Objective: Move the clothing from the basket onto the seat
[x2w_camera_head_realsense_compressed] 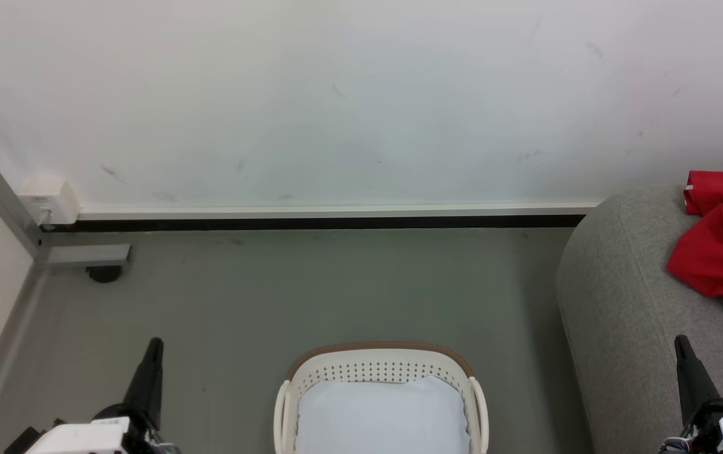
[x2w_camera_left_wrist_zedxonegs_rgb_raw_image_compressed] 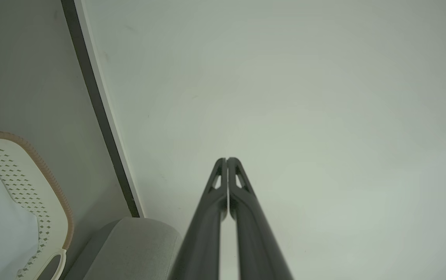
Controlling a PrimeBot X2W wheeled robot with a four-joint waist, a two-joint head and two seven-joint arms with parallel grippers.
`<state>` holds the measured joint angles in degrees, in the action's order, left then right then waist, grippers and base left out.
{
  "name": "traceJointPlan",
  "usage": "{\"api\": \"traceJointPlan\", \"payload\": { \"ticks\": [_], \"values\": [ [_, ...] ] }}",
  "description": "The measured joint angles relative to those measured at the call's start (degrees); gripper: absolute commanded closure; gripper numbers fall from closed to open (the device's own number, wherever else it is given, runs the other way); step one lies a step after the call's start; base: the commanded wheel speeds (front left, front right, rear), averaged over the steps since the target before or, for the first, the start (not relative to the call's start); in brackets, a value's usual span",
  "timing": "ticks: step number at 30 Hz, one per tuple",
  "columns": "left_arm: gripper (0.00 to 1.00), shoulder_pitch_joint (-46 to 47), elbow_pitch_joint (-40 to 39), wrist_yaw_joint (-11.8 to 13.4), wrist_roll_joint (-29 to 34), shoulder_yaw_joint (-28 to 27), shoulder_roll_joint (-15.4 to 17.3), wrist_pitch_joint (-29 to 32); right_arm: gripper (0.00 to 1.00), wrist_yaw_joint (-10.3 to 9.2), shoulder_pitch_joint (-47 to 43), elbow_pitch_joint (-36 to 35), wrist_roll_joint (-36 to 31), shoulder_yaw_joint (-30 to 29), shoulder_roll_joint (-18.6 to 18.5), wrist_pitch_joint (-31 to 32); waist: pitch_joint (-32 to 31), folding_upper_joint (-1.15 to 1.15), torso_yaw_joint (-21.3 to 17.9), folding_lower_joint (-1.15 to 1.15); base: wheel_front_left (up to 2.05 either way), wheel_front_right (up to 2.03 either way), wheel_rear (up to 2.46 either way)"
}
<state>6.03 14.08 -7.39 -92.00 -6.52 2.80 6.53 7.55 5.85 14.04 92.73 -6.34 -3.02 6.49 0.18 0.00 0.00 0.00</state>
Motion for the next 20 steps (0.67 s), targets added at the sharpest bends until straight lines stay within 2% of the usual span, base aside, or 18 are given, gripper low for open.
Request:
{"api": "traceJointPlan", "payload": {
  "ticks": [20],
  "values": [
    [1.00, 0.00, 0.00, 0.00, 0.00, 0.00, 0.00, 0.00, 1.00, 0.00, 0.00, 0.00, -0.05, -0.05, 0.05, 0.01, 0.00, 0.00, 0.00, 0.00, 0.00, 0.00, 0.00]
  ]
}}
